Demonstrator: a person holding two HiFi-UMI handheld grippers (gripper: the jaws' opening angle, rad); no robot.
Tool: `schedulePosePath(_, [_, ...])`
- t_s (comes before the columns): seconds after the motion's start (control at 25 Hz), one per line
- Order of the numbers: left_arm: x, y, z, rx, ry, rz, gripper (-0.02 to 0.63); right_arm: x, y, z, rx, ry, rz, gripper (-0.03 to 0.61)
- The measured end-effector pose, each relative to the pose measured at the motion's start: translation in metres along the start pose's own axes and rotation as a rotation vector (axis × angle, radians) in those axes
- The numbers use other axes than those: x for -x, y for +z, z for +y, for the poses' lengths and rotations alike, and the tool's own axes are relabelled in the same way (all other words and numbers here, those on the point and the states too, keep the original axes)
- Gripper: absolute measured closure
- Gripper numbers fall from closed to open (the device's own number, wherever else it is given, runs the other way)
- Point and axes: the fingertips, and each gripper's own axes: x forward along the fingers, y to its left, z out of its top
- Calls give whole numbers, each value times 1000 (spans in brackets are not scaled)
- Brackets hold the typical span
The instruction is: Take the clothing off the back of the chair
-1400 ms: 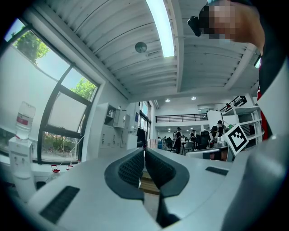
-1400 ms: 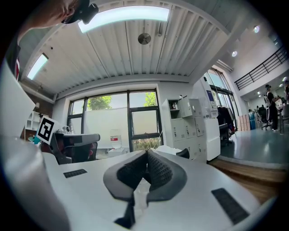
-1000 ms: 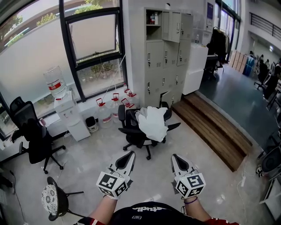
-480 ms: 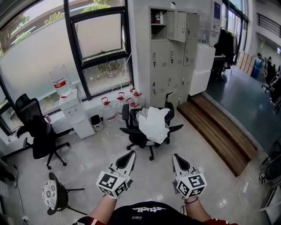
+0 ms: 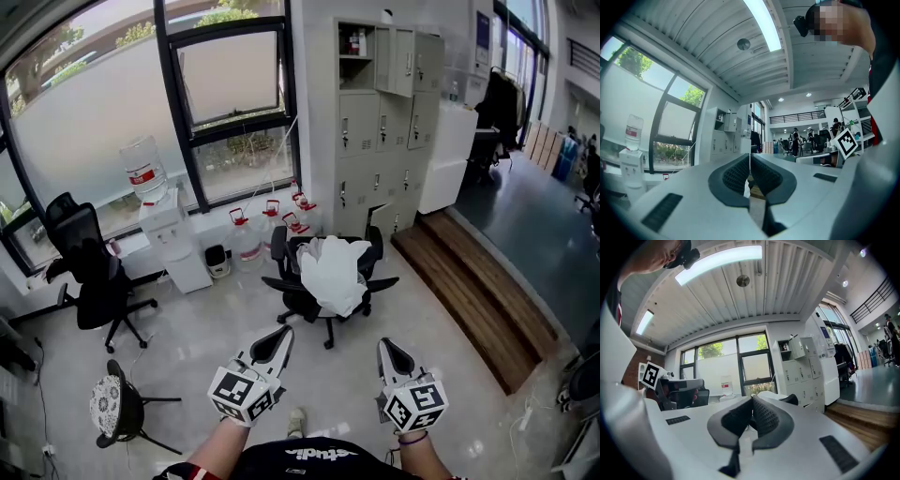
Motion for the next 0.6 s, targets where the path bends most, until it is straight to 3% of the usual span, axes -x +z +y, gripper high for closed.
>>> schedulePosePath(0.28, [-22,-13,23,20,0,15,584,-30,-10,-10,-14,-4,35,578])
schedulePosePath(0.6, [-67,-10,87,17,1,-15,584,-103,9,-20,13,-8,20,578])
